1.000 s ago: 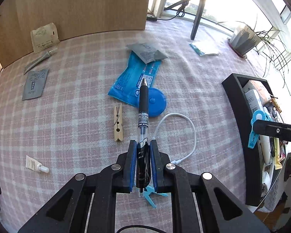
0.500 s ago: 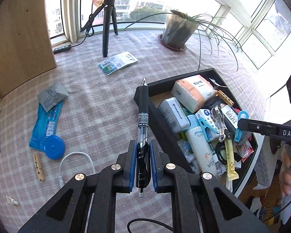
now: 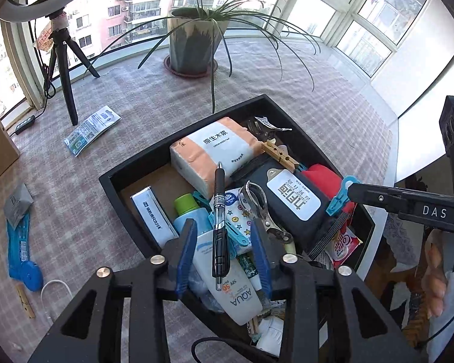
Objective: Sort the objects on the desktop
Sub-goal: 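Drop the black pen into the tray with the left tool while the right tool drops the blue clothespin, then move both tools back over the remaining items on the table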
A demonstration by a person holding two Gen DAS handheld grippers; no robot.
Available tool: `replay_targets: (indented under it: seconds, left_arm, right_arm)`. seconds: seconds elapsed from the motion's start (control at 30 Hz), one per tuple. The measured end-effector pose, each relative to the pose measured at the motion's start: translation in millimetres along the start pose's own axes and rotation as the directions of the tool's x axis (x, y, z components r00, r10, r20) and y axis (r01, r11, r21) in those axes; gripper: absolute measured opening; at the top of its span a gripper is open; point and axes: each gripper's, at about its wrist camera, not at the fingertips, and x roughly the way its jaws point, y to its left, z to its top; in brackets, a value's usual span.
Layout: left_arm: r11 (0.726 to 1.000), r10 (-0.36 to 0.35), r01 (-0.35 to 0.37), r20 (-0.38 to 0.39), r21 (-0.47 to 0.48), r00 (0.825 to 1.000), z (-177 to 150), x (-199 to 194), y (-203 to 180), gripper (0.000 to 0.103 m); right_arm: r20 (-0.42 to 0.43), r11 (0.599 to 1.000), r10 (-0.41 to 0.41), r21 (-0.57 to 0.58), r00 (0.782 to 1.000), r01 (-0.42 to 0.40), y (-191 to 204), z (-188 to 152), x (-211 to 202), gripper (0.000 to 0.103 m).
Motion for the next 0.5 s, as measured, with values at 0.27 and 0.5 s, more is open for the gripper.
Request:
replay_targets:
  seconds: [0.27,0.5]
  left_arm:
    - [0.999,0.033,-0.032,0.020,-0.029,0.999,-5.0,-9.4,20.8,0.046]
    - [0.994,0.094,-0.094,0.009,-0.064,0.996,-20.6,-13.7,49.1,0.046]
  right_arm:
    - [0.008,1.000,0.020,0.019,1.000,-0.020,-1.9,2.5,-3.0,0.042]
    - [-0.006,0.999,0.034,-0.042,0.999,-0.035,23.0,-1.2,4.6,0.042]
